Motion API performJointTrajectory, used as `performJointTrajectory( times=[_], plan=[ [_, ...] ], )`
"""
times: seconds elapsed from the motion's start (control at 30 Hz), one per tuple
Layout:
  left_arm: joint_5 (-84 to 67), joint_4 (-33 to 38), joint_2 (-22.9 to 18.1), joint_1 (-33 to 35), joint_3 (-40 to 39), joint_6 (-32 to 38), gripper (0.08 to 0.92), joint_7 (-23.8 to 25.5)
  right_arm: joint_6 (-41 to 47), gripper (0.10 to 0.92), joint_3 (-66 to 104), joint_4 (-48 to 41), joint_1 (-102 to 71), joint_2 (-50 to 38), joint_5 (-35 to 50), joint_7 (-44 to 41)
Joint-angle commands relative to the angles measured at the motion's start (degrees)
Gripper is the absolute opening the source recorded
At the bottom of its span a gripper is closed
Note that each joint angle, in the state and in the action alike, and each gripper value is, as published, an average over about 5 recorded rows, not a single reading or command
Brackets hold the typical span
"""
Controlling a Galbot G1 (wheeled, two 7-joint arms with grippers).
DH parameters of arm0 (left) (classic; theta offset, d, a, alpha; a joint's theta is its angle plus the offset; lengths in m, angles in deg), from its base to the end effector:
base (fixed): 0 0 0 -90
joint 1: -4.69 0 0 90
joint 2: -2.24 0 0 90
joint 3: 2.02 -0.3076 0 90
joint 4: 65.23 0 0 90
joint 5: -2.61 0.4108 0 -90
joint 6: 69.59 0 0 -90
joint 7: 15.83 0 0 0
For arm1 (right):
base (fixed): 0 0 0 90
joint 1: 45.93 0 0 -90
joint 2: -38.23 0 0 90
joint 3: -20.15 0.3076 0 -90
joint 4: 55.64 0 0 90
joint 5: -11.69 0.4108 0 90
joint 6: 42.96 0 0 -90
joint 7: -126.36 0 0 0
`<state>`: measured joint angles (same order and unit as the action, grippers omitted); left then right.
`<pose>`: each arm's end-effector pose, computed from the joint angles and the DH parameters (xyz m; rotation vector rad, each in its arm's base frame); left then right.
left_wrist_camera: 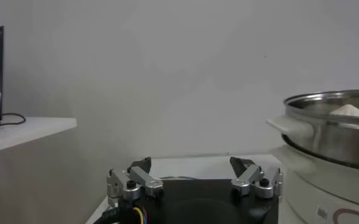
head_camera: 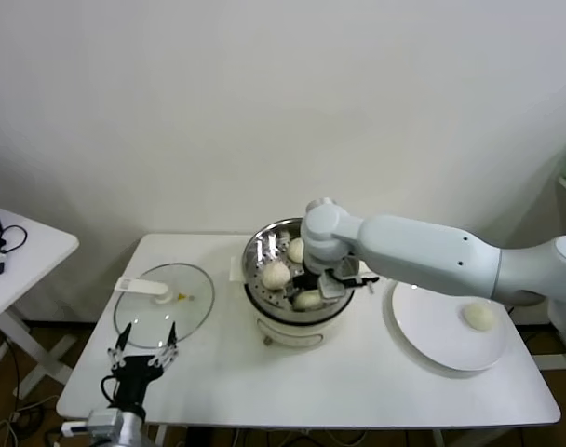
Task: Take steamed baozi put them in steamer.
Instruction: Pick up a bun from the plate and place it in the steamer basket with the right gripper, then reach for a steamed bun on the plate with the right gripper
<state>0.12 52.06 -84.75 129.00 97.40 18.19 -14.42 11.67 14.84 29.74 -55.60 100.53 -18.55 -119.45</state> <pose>0.2321 0.0659 -0.2988 0.1406 -2.9809 -0.1222 0.4778 0.2026 -0.1199 -1.8956 -0.1006 -2.3165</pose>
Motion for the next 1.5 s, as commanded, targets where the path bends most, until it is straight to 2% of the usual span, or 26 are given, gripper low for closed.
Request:
performJointTrajectory(
  times=[0.03,0.33,0.63,0.77,0.97,1.1,1.23,1.5],
  plan=[
    [0.1,0.1,0.0,0.0,-0.1,-0.1,0.823,0.0,-1.8,0.821,0.8,-0.4,-0.1,0.1,-0.2,-0.1],
    [0.1,0.0,0.0,-0.2,-0.3,-0.1,0.823,0.0,-3.1,0.823,2.8,-2.1,1.4,0.4,2.0,-0.5],
    [0.0,0.2,0.3,-0.2,-0.1,-0.2,0.823,0.0,-2.4,0.823,2.5,-1.7,8.3,-4.5,11.6,-1.6],
    [0.1,0.2,0.6,-0.5,-0.4,-0.2,0.823,-0.4,1.3,0.823,-0.9,-4.7,15.9,-8.1,22.8,-2.1],
    [1.1,0.5,1.3,-1.2,-1.1,0.4,0.823,-0.9,14.0,0.823,-12.4,-10.8,26.6,-14.9,42.7,-2.2],
    [1.3,0.4,1.8,-1.4,-1.4,0.8,0.823,-0.5,22.4,0.823,-16.4,-13.5,28.1,-21.5,49.1,-2.1],
    [1.1,0.2,2.1,-1.1,-1.6,1.5,0.823,-0.1,25.8,0.823,-13.8,-17.2,22.8,-28.4,48.2,-2.8],
    [0.8,0.2,2.6,-1.0,-1.6,1.8,0.823,0.1,25.7,0.823,10.1,-23.7,-2.5,-36.7,32.7,-4.2]
  ],
)
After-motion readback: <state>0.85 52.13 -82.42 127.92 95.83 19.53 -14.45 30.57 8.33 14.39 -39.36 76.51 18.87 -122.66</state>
